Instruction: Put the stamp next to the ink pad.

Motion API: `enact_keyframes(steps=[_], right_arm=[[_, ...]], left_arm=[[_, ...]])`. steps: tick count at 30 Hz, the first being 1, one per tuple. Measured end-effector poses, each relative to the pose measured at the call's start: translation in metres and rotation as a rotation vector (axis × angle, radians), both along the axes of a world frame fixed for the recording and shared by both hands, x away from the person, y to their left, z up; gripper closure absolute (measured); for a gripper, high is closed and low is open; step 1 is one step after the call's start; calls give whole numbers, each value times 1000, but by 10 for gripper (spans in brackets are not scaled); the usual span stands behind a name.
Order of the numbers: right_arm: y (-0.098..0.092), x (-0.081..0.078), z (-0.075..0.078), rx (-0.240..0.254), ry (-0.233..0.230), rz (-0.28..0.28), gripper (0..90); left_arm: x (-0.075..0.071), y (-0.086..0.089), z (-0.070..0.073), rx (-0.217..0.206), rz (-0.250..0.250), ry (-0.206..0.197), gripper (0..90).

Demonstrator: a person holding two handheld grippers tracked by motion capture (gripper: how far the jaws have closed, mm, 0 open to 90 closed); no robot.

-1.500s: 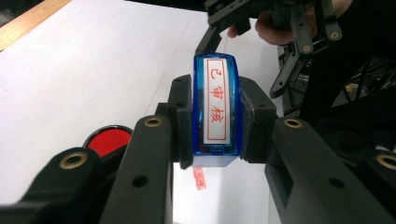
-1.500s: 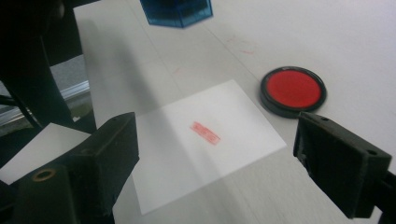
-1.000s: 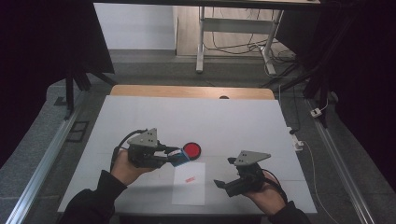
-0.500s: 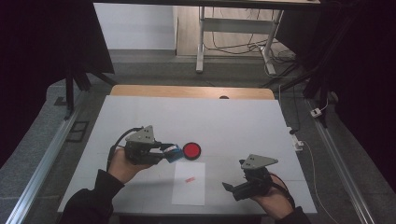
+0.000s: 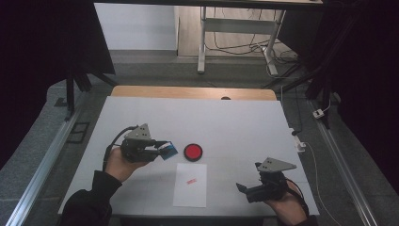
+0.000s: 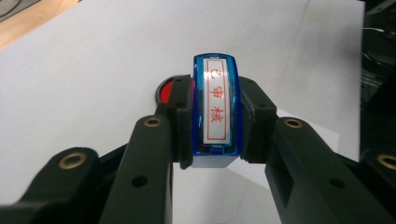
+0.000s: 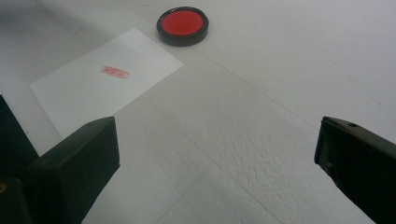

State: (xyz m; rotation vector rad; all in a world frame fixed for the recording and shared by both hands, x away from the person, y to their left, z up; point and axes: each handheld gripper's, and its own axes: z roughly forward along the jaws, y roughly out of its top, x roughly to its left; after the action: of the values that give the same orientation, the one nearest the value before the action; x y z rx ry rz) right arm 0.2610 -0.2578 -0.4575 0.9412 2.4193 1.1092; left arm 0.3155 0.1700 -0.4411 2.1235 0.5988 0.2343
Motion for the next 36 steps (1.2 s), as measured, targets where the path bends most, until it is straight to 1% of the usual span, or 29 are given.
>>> enact_keyframes(steps=[4,8,11,14,15,19,22,26,30,33,35,36], right_arm=[[-6,-2,0,13,0,-28,2],[-12,-4,0,8,1,-51,2],[-17,-4,0,3,6,-68,0],[-20,-6,1,14,2,-85,0],[-22,-6,1,9,1,-90,0],[-26,-8,2,20,-2,-107,0],[-28,-8,2,27,-3,-114,0],[-30,-8,2,25,2,-116,0],[-29,-8,2,22,3,-113,0],[-29,-8,2,22,7,-112,0],[-29,-8,2,24,10,-112,0],[-29,-7,2,24,10,-112,0]], left_arm=[[4,5,-5,5,32,11,695],[8,11,-11,12,67,25,696],[11,15,-15,28,92,25,695],[13,18,-20,33,116,36,695],[14,19,-21,35,120,37,696],[18,21,-28,64,146,39,696],[20,24,-33,85,168,41,696],[23,28,-40,108,184,39,696],[26,31,-48,115,201,69,696],[28,32,-52,124,207,83,696],[29,31,-55,135,209,91,696],[30,30,-56,148,211,94,696]])
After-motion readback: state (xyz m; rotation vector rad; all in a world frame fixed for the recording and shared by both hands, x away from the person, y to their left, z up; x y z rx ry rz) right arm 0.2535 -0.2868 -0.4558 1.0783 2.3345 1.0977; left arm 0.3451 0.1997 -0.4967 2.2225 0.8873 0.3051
